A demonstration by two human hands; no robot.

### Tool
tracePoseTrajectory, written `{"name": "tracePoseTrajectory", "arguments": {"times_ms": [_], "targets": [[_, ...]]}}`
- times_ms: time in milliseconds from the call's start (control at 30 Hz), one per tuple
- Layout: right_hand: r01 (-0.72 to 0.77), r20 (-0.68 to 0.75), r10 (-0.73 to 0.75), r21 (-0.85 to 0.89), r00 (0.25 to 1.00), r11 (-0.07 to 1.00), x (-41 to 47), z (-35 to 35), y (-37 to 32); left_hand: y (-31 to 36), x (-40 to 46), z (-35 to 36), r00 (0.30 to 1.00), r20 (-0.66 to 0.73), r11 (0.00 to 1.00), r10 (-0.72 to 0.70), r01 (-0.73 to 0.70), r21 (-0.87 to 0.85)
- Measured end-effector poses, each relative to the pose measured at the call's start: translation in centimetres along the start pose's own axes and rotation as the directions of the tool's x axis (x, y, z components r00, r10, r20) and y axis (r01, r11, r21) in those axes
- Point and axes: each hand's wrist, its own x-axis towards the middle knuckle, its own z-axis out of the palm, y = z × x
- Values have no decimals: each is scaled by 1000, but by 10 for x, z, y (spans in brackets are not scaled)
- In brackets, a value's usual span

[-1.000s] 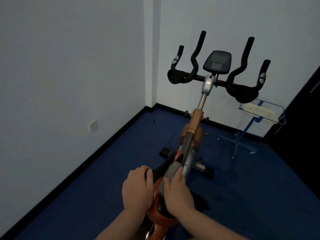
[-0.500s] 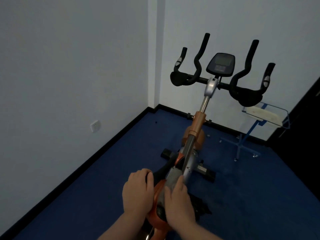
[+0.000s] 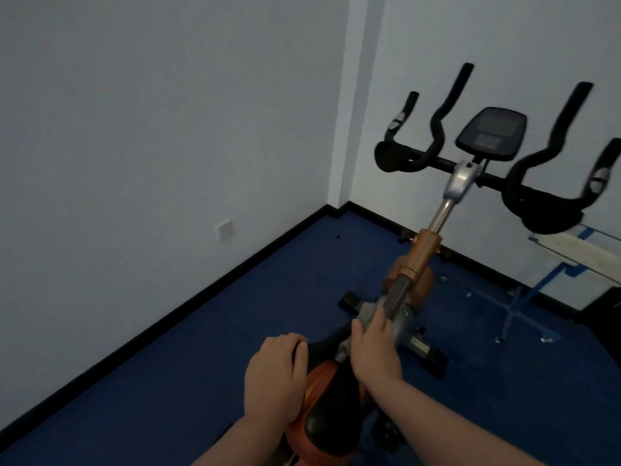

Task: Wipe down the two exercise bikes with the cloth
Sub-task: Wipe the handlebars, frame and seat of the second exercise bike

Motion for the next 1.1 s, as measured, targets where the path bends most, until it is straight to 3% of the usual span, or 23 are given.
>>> {"name": "tracePoseTrajectory", "arguments": {"times_ms": [100, 167, 233, 367, 467, 600, 733, 833, 867, 933, 1000, 1100], "targets": [[276, -33, -283, -142, 958, 951, 9, -4, 10, -1, -1, 1, 999, -33, 1000, -16, 17, 24], [533, 48, -540, -251, 841, 808, 5, -2, 10, 0, -1, 2, 996, -64, 997, -55, 59, 59], [726, 184, -704, -239, 686, 644, 3, 0, 12, 2, -2, 3, 989, -89, 988, -114, 122, 90], [844, 394, -748, -284, 535, 454, 42, -26, 19, 7, -6, 8, 956, -167, 959, -240, 260, 112], [815, 446, -685, -380, 576, 438, 71, -42, 21, 14, -12, 14, 909, -236, 923, -344, 374, 93], [813, 472, -681, -472, 560, 341, 50, -23, 3, 19, -12, 15, 829, -281, 861, -483, 509, 23], [919, 389, -836, -246, 386, 309, 26, -20, 0, 29, -9, 20, 755, -287, 783, -590, 622, 26], [963, 554, -788, -128, 269, 238, 65, -34, 8, 34, -16, 24, 693, -319, 743, -646, 667, -53], [965, 579, -774, -100, 254, 242, 81, -40, 12, 35, -19, 25, 682, -324, 735, -656, 675, -66], [909, 585, -733, -17, 348, 417, 97, -49, 14, 37, -25, 28, 656, -323, 712, -682, 696, -92], [871, 604, -669, -90, 434, 483, 96, -45, 9, 40, -31, 30, 627, -330, 690, -706, 715, -117], [892, 634, -633, -375, 444, 251, 66, -19, -14, 47, -40, 36, 596, -350, 671, -723, 726, -148]]}}
